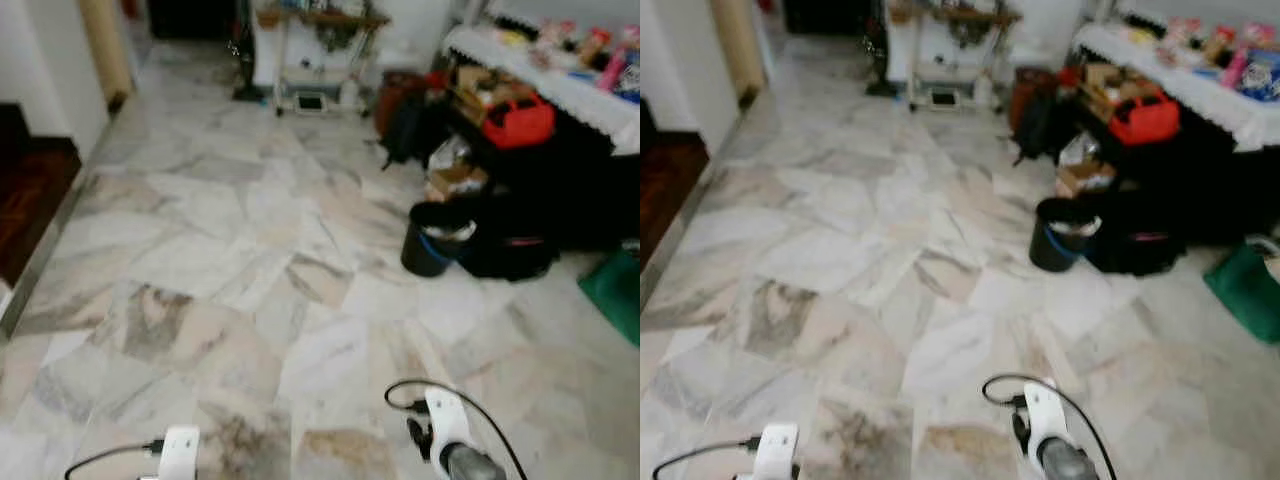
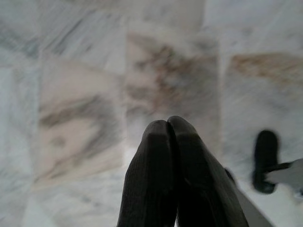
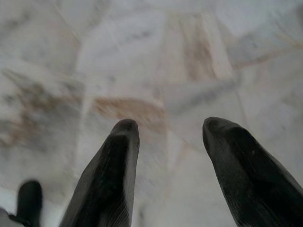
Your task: Setting the table
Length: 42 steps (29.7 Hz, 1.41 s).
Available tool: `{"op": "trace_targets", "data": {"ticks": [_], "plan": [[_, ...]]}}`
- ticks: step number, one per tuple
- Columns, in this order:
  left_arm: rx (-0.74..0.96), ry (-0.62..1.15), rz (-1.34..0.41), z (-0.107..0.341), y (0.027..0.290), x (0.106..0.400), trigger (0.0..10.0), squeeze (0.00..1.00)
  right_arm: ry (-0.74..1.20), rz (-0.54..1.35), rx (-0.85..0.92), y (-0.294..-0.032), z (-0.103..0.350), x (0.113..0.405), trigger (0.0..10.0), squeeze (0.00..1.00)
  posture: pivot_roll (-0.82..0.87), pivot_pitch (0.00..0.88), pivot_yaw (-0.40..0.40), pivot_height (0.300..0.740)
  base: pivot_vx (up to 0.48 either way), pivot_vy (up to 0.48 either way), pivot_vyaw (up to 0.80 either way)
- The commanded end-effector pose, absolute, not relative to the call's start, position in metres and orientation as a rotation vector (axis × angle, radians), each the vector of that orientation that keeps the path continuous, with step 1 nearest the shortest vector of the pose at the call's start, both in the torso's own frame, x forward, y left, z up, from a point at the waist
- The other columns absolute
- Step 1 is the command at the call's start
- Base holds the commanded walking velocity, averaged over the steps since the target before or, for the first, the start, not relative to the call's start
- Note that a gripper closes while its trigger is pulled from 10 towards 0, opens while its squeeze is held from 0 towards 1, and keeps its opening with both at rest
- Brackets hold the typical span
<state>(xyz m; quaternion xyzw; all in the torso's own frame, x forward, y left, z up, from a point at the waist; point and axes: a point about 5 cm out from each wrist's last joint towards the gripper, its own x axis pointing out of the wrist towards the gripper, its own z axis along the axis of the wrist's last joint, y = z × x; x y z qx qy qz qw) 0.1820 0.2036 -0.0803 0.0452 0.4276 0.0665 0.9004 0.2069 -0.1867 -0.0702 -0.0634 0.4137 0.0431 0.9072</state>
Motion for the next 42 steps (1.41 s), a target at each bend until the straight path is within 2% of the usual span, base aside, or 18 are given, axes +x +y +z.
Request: {"op": "trace_targets", "data": {"ticks": [1, 16, 21, 42], "plan": [[0.09, 0.895, 0.128, -0.0822, 0.2005, 0.1792, 10.0, 0.0, 0.835, 0.091, -0.13, -0.185, -0.0667, 0.2133, 10.0, 0.0, 0.03, 0.0, -0.068, 0.719, 0.0, 0.0, -0.67], [0.088, 0.888, 0.122, -0.0811, 0.1972, 0.1826, 10.0, 0.0, 0.836, 0.087, -0.121, -0.1836, -0.0663, 0.2147, 10.0, 0.0, 0.02, 0.0, -0.072, 0.719, 0.0, 0.0, -0.67], [0.094, 0.889, 0.12, -0.0813, 0.1963, 0.1826, 10.0, 0.0, 0.834, 0.087, -0.121, -0.1834, -0.0658, 0.2155, 10.0, 0.0, 0.02, 0.0, -0.077, 0.719, 0.0, -0.442, -0.67], [0.056, 0.881, 0.141, -0.0823, 0.1931, 0.1809, 10.0, 0.0, 0.832, 0.1, -0.132, -0.1836, -0.0643, 0.2183, 10.0, 0.0, 0.03, 0.0, -0.092, 0.719, 0.0, 0.0, -0.67]]}}
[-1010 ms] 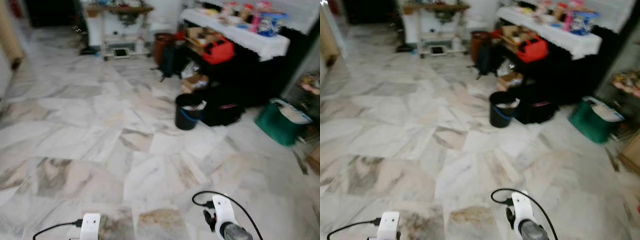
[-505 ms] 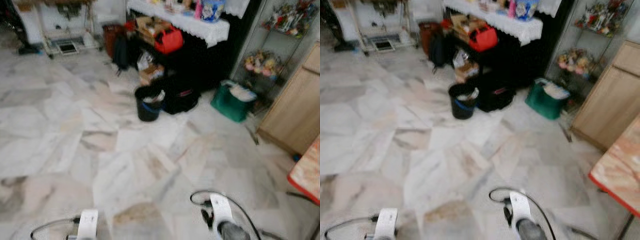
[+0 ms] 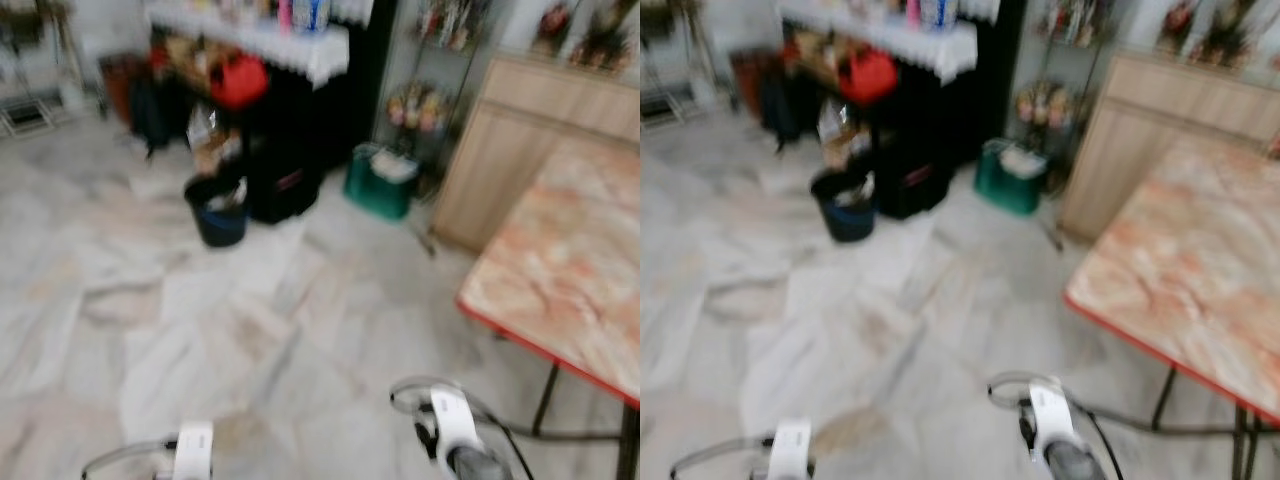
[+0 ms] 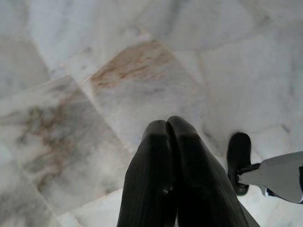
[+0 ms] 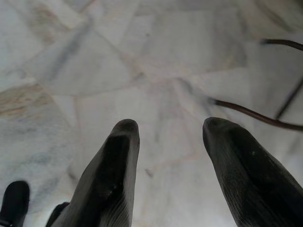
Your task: Setting the table
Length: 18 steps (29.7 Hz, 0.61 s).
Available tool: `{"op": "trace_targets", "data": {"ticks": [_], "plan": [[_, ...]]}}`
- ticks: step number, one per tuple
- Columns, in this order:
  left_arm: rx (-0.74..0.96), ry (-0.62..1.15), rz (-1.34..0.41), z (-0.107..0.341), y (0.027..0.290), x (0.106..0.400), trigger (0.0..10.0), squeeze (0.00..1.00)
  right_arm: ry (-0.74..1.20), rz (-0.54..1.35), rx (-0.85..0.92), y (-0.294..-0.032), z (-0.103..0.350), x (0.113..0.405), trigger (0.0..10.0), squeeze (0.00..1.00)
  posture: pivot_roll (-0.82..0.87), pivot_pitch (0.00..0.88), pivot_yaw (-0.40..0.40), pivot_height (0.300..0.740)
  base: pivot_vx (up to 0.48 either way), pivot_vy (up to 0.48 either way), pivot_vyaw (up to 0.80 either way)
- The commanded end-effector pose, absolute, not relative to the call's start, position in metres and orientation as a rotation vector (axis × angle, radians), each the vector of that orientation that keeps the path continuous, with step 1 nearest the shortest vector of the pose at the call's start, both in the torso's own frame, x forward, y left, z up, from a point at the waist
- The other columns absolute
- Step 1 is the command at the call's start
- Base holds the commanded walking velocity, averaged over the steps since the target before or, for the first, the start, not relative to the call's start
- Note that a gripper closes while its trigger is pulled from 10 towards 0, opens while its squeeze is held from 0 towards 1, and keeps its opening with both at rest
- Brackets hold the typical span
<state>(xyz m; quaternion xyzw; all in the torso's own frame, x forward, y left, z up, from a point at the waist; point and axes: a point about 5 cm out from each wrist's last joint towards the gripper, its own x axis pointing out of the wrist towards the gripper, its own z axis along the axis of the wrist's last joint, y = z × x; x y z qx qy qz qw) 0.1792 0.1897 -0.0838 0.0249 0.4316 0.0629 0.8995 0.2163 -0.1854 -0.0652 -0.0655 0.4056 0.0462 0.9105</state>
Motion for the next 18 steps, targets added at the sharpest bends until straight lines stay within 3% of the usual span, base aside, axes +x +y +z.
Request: {"op": "trace_targets", "data": {"ticks": [1, 12, 15, 18], "plan": [[0.055, 0.881, 0.14, -0.0823, 0.193, 0.1809, 10.0, 0.0, 0.833, 0.101, -0.132, -0.1836, -0.0643, 0.2182, 10.0, 0.0, 0.03, 0.0, -0.092, 0.719, 0.0, 0.0, -0.67], [0.072, 0.878, 0.122, -0.0817, 0.1917, 0.1823, 10.0, 0.0, 0.839, 0.099, -0.132, -0.1839, -0.0653, 0.2166, 10.0, 0.0, 0.03, 0.0, -0.088, 0.719, 0.0, 0.0, -0.67], [0.079, 0.878, 0.115, -0.0814, 0.1908, 0.1833, 10.0, 0.0, 0.837, 0.101, -0.131, -0.1824, -0.065, 0.2175, 10.0, 0.0, 0.03, 0.0, -0.088, 0.719, 0.0, -0.37, -0.67], [0.055, 0.877, 0.13, -0.0816, 0.191, 0.1829, 10.0, 0.0, 0.837, 0.103, -0.131, -0.182, -0.065, 0.2175, 10.0, 0.0, 0.03, 0.0, -0.088, 0.719, 0.0, 0.0, -0.67]]}}
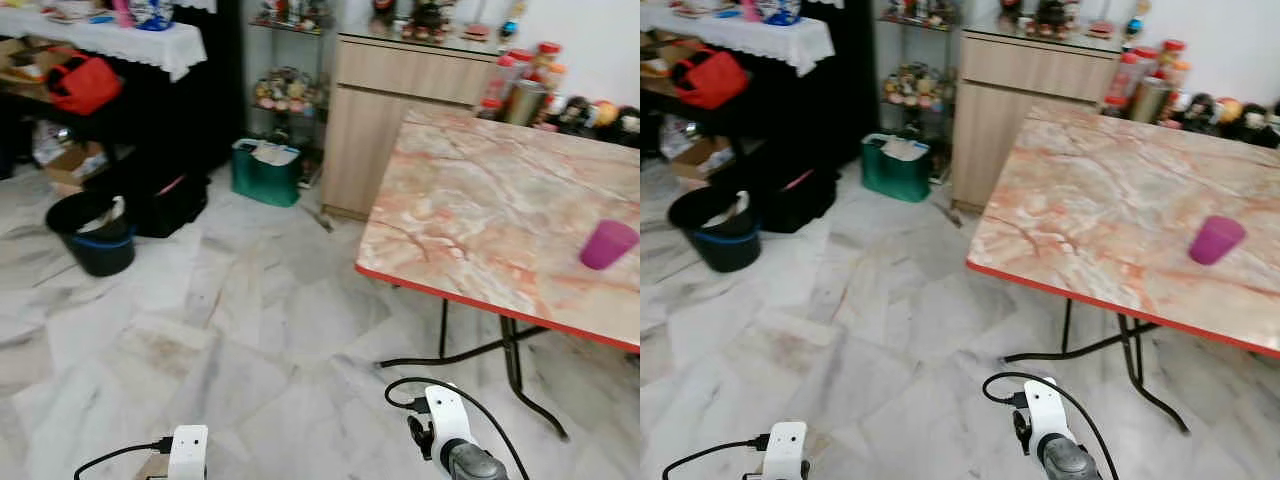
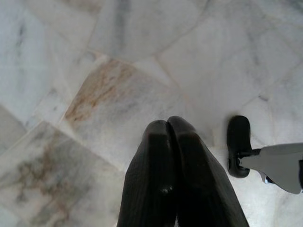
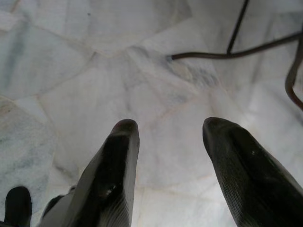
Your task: Setting the table
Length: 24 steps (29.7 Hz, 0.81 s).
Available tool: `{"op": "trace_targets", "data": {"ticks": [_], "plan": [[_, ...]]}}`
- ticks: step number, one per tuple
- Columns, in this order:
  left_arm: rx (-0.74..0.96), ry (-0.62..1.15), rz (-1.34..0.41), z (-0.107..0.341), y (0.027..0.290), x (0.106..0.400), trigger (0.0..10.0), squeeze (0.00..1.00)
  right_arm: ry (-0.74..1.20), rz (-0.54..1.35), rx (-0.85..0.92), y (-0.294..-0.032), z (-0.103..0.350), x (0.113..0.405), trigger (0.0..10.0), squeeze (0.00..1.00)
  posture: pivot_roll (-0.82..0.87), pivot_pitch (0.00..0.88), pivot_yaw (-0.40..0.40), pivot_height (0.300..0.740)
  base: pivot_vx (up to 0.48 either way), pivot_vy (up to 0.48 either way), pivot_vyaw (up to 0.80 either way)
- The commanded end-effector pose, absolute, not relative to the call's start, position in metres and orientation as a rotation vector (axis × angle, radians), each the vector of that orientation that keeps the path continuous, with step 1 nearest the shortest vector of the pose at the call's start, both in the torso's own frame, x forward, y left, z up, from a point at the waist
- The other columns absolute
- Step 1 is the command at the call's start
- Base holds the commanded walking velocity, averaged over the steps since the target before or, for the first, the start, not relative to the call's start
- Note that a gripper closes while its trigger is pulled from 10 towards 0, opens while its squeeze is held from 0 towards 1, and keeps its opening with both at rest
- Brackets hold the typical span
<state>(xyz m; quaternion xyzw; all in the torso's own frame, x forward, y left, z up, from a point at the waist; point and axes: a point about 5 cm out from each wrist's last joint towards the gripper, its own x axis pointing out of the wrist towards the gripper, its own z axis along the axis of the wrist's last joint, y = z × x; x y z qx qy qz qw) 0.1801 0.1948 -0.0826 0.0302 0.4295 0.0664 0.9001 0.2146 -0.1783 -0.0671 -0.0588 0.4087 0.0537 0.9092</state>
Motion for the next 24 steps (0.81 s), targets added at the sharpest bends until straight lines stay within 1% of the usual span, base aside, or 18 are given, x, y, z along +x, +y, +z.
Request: {"op": "trace_targets", "data": {"ticks": [1, 24], "plan": [[0.064, 0.878, 0.124, -0.0816, 0.1907, 0.1831, 10.0, 0.0, 0.837, 0.103, -0.131, -0.1822, -0.065, 0.2175, 10.0, 0.0, 0.03, 0.0, -0.089, 0.719, 0.0, 0.0, -0.67], [0.053, 0.874, 0.13, -0.0822, 0.191, 0.1811, 10.0, 0.0, 0.844, 0.107, -0.131, -0.1814, -0.0662, 0.2157, 10.0, 0.0, 0.03, 0.0, -0.088, 0.719, 0.0, 0.0, -0.67]]}}
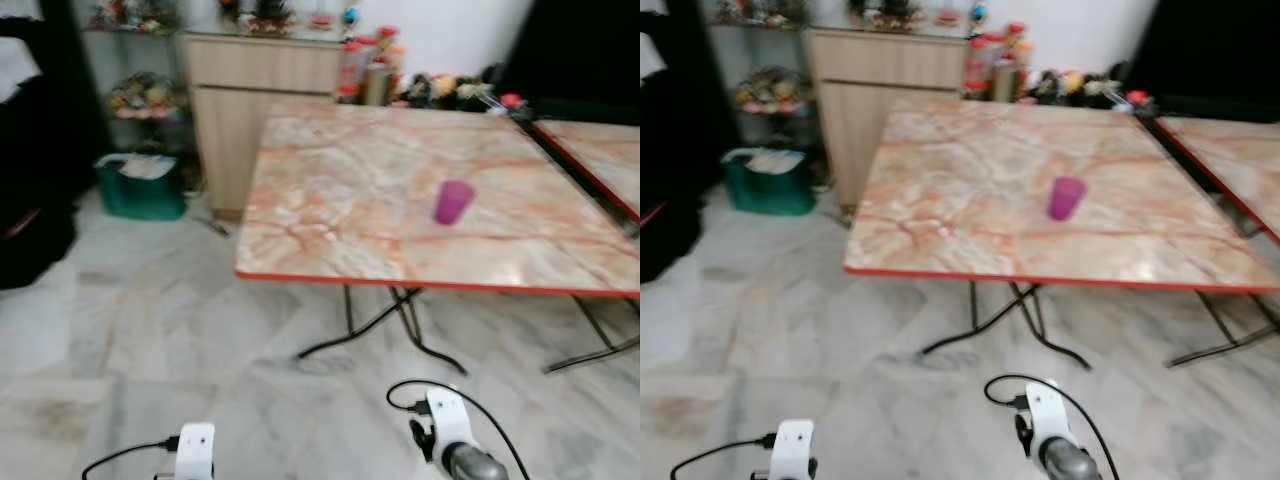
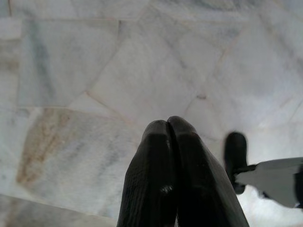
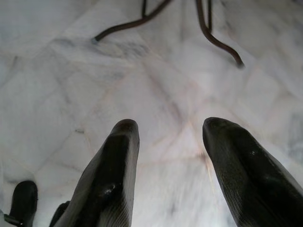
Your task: Setting the table
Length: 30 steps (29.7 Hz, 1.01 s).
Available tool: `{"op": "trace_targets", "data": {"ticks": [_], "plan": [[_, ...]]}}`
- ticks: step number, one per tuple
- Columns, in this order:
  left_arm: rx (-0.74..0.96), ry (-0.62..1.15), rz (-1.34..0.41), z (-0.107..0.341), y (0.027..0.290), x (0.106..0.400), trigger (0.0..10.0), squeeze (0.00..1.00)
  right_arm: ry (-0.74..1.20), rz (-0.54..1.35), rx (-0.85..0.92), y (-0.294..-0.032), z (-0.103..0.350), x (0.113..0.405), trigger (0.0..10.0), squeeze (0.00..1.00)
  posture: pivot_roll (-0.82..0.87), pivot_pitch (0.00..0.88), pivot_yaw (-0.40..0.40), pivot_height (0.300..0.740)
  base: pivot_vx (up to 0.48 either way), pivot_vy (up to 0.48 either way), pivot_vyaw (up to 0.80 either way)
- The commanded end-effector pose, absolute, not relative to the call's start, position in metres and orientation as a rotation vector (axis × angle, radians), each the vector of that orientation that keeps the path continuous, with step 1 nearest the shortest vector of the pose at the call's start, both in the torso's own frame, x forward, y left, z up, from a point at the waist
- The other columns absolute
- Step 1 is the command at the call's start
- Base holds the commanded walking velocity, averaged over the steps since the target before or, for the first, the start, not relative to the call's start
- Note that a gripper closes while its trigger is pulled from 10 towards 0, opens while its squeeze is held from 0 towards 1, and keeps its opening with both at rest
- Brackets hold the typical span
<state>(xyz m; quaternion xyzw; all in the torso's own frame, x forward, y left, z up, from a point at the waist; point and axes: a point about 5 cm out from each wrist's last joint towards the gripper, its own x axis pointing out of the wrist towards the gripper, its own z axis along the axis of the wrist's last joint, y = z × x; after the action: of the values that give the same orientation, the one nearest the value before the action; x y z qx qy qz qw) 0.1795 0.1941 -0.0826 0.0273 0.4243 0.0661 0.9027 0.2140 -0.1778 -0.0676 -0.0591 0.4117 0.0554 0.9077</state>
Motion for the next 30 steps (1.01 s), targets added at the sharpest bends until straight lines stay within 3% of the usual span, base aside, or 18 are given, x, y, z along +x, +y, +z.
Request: {"op": "trace_targets", "data": {"ticks": [1, 8, 15, 30], "plan": [[0.054, 0.873, 0.13, -0.0821, 0.1911, 0.1812, 10.0, 0.0, 0.843, 0.106, -0.132, -0.1815, -0.0662, 0.2156, 10.0, 0.0, 0.03, 0.0, -0.088, 0.719, 0.0, 0.0, -0.68], [0.057, 0.873, 0.128, -0.0818, 0.1912, 0.182, 10.0, 0.0, 0.835, 0.103, -0.126, -0.1813, -0.0657, 0.2162, 10.0, 0.0, 0.03, 0.0, -0.086, 0.719, 0.0, 0.0, -0.65], [0.101, 0.905, 0.104, -0.0835, 0.1898, 0.1803, 10.0, 0.0, 0.823, 0.11, -0.114, -0.1784, -0.0652, 0.217, 10.0, 0.0, 0.03, 0.0, -0.081, 0.719, 0.0, 0.0, 0.0], [0.114, 0.929, 0.102, -0.0846, 0.1925, 0.1785, 10.0, 0.0, 0.807, 0.092, -0.112, -0.1805, -0.0643, 0.2174, 10.0, 0.0, 0.02, 0.0, -0.073, 0.719, 0.0, -0.225, 0.2]]}}
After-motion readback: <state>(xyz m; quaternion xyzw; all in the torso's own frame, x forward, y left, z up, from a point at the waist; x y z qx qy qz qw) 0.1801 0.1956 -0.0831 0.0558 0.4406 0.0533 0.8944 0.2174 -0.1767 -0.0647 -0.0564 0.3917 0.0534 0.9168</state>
